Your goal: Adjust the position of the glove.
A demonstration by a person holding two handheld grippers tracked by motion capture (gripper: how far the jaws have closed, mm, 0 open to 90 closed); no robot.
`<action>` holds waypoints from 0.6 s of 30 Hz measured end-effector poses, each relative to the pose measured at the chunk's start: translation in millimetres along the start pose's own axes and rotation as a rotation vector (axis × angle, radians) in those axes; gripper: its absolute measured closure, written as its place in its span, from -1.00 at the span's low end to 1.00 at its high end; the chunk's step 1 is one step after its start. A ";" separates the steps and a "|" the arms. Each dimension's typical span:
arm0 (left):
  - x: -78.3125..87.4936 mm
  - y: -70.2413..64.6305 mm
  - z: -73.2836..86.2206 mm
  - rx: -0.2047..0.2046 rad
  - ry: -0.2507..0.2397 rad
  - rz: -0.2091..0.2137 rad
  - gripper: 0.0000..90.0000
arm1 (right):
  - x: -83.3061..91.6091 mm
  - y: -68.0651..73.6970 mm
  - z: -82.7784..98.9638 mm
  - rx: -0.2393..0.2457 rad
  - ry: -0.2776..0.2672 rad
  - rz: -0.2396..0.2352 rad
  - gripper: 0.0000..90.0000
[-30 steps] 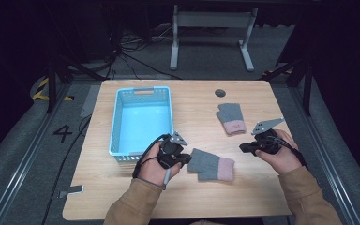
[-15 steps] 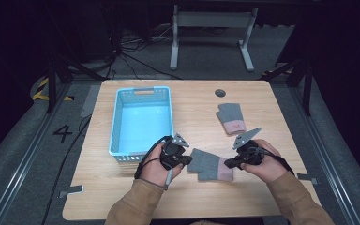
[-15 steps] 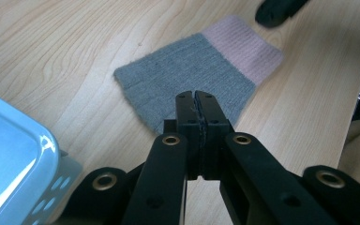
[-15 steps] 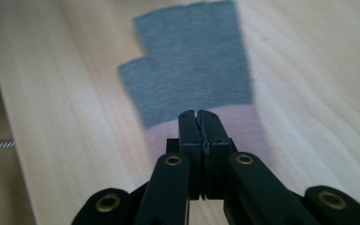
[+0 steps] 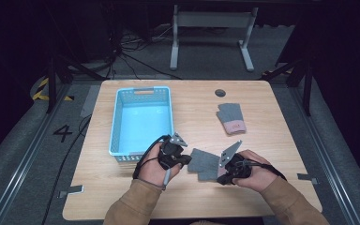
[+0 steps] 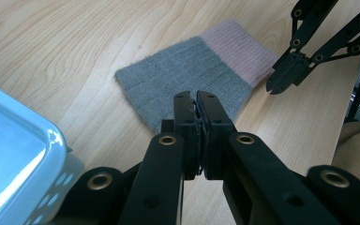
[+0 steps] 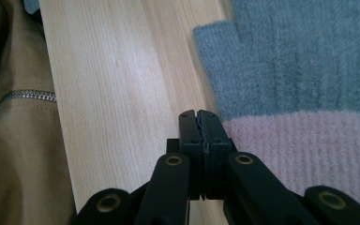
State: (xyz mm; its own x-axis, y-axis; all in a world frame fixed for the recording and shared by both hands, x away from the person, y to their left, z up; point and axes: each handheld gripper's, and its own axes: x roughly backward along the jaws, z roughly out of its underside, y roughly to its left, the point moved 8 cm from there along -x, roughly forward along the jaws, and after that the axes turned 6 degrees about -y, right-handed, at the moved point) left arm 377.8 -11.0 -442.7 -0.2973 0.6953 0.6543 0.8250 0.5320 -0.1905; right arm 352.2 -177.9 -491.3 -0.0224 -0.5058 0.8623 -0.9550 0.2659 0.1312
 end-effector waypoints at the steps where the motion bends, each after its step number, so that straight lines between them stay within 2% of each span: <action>1: 0.1 -0.2 0.0 -0.001 0.001 0.001 0.94 | -0.9 -0.7 0.9 -0.003 0.005 0.003 1.00; 6: 1.3 0.0 -0.3 0.003 0.001 0.004 0.95 | -3.0 -3.4 5.5 -0.021 0.018 -0.008 1.00; 8: 1.9 0.8 -0.6 0.004 -0.002 0.002 0.94 | -3.1 -6.2 7.7 -0.024 0.032 0.007 1.00; 15: 3.9 1.4 -0.3 0.004 -0.005 0.004 0.93 | -0.5 -12.7 11.0 -0.044 0.029 0.022 1.00; 18: 4.5 1.2 -0.8 0.002 -0.006 0.004 0.92 | 2.1 -17.1 14.2 -0.067 0.027 0.040 1.00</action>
State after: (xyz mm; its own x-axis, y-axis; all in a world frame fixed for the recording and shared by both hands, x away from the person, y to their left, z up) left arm 377.9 -7.6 -439.4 -0.2965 0.7005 0.6492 0.8255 0.5298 -0.1947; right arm 364.4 -195.1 -498.6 -0.0515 -0.4712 0.8805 -0.9314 0.3408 0.1279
